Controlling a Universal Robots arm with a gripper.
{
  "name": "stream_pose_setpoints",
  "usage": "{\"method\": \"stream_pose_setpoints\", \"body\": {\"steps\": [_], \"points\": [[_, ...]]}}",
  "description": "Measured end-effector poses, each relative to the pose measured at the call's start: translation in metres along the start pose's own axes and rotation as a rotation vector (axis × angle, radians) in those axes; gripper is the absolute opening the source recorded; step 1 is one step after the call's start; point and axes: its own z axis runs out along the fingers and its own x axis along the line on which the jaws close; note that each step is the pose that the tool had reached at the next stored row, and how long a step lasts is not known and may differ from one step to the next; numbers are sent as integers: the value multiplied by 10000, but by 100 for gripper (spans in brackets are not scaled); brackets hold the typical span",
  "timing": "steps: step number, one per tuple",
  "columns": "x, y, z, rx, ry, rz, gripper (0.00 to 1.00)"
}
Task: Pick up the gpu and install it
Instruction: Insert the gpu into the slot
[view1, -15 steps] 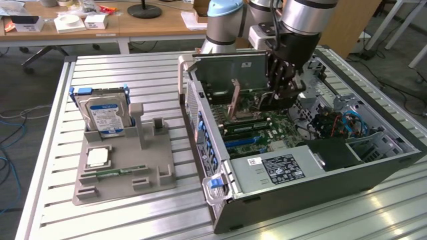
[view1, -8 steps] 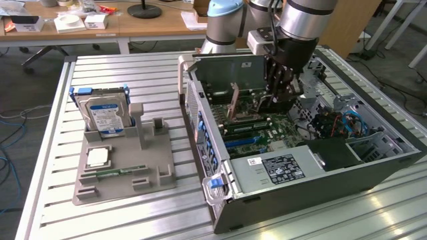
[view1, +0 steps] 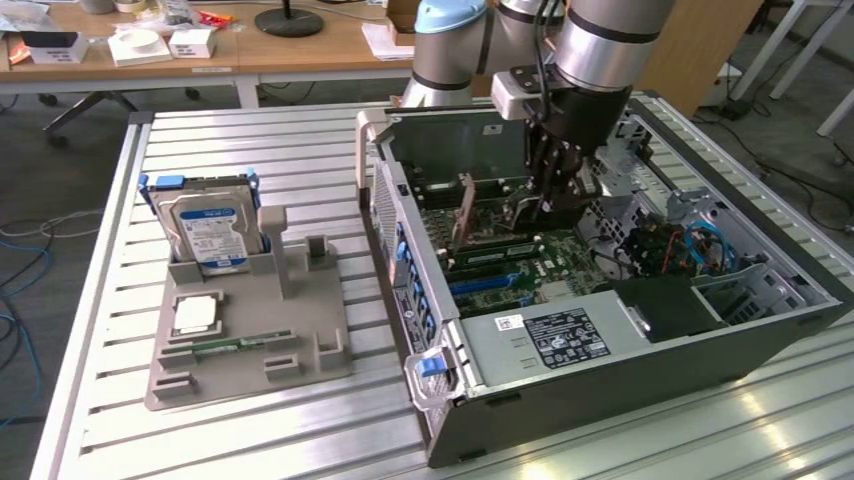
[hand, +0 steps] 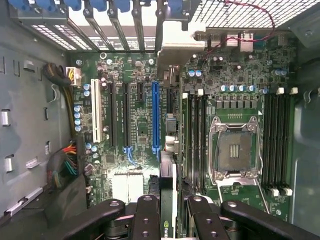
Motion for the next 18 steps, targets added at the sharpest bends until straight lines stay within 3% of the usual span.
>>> {"method": "stream_pose_setpoints", "body": {"steps": [13, 14, 15, 18], "points": [[5, 19, 128, -1, 2, -1, 26], [17, 19, 130, 1, -3, 1, 26], [106, 15, 126, 1, 0, 0, 26], [117, 14, 125, -1, 0, -2, 26]]}}
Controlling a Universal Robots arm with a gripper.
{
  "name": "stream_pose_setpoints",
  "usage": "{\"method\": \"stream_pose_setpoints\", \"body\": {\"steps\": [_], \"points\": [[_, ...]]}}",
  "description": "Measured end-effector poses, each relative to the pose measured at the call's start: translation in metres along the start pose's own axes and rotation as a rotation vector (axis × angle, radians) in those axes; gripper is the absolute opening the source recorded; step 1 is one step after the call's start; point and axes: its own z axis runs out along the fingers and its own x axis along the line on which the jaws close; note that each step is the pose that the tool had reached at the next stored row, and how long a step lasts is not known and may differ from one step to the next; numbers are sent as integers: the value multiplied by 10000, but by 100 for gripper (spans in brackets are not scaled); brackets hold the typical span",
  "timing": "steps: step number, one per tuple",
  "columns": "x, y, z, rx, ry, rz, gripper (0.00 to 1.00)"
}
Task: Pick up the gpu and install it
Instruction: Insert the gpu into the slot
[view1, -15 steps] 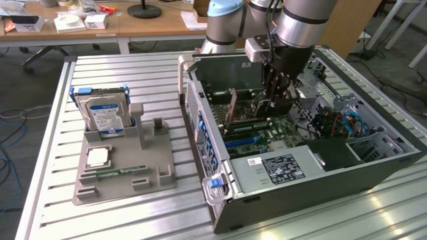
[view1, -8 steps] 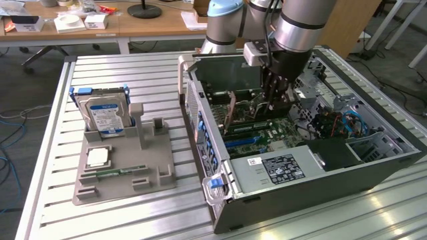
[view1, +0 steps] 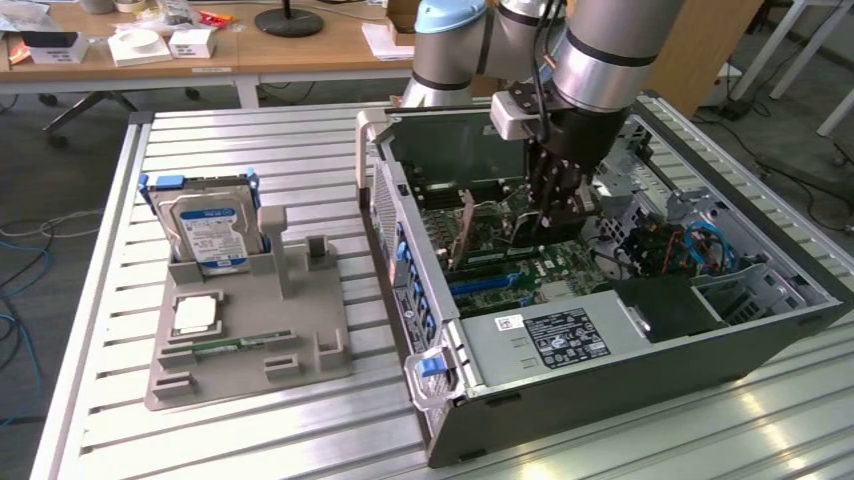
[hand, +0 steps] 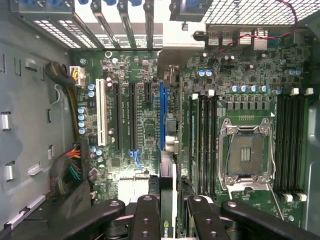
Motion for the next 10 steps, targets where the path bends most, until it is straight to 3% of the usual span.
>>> {"method": "stream_pose_setpoints", "body": {"steps": [10], "points": [[33, 9, 0, 2, 0, 1, 26]]}}
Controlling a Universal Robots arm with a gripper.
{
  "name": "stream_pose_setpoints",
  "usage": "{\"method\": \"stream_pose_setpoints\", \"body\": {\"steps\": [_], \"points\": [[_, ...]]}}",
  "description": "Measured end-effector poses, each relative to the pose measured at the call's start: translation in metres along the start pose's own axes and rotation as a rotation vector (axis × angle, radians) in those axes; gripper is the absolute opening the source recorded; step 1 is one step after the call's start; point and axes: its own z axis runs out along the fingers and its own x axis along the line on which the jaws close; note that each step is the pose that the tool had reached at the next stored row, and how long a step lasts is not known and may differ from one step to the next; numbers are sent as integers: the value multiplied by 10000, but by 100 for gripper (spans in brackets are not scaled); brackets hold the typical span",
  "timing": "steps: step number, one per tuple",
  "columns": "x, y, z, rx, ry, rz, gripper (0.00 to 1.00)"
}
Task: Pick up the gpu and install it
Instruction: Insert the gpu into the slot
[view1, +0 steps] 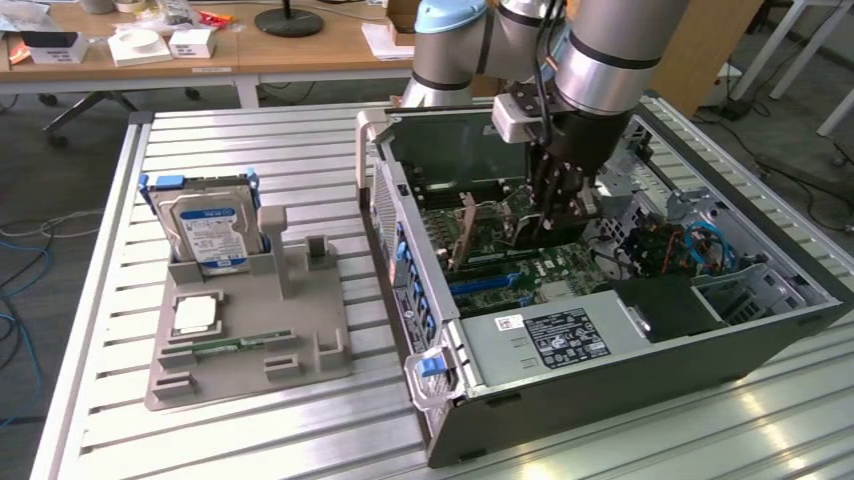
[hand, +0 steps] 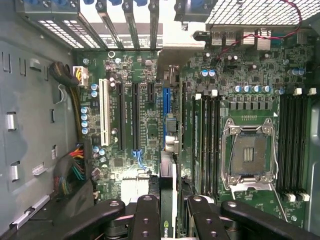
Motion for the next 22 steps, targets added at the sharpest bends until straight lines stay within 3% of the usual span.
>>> {"method": "stream_pose_setpoints", "body": {"steps": [6, 14, 22], "points": [[1, 30, 3, 0, 0, -1, 26], [5, 44, 107, 0, 0, -1, 26], [7, 92, 106, 0, 1, 0, 26]]}}
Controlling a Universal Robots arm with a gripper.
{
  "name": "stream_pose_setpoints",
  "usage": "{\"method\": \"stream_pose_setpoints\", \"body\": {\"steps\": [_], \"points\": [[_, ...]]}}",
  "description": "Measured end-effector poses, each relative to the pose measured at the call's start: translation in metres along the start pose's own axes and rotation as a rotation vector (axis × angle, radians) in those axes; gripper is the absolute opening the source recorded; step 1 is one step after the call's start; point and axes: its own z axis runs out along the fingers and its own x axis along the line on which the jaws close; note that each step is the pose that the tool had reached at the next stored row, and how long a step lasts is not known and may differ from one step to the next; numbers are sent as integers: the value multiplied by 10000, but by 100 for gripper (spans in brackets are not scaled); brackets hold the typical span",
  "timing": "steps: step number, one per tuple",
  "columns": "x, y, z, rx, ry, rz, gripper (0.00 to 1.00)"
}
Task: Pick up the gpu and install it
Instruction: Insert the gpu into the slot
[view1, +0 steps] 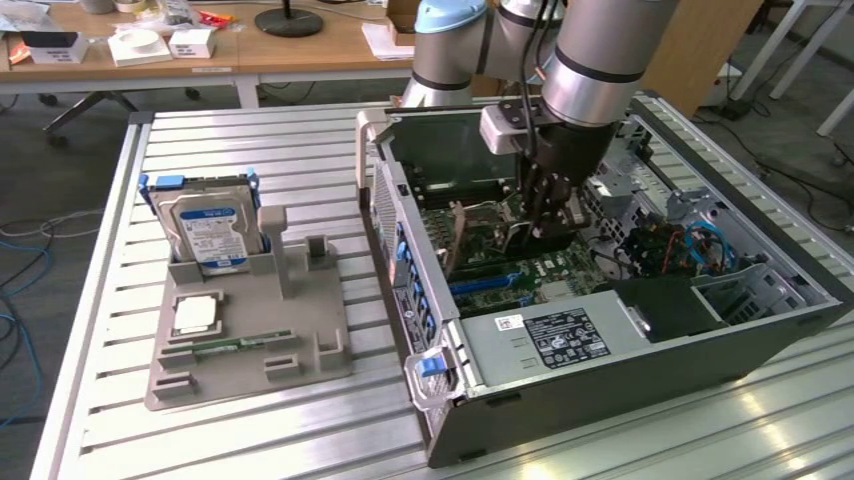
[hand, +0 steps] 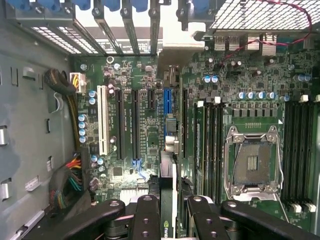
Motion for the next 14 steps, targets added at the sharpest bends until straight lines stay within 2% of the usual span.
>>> {"method": "stream_pose_setpoints", "body": {"steps": [10, 14], "points": [[1, 27, 6, 0, 0, 0, 26], [3, 31, 59, 0, 0, 1, 26]]}}
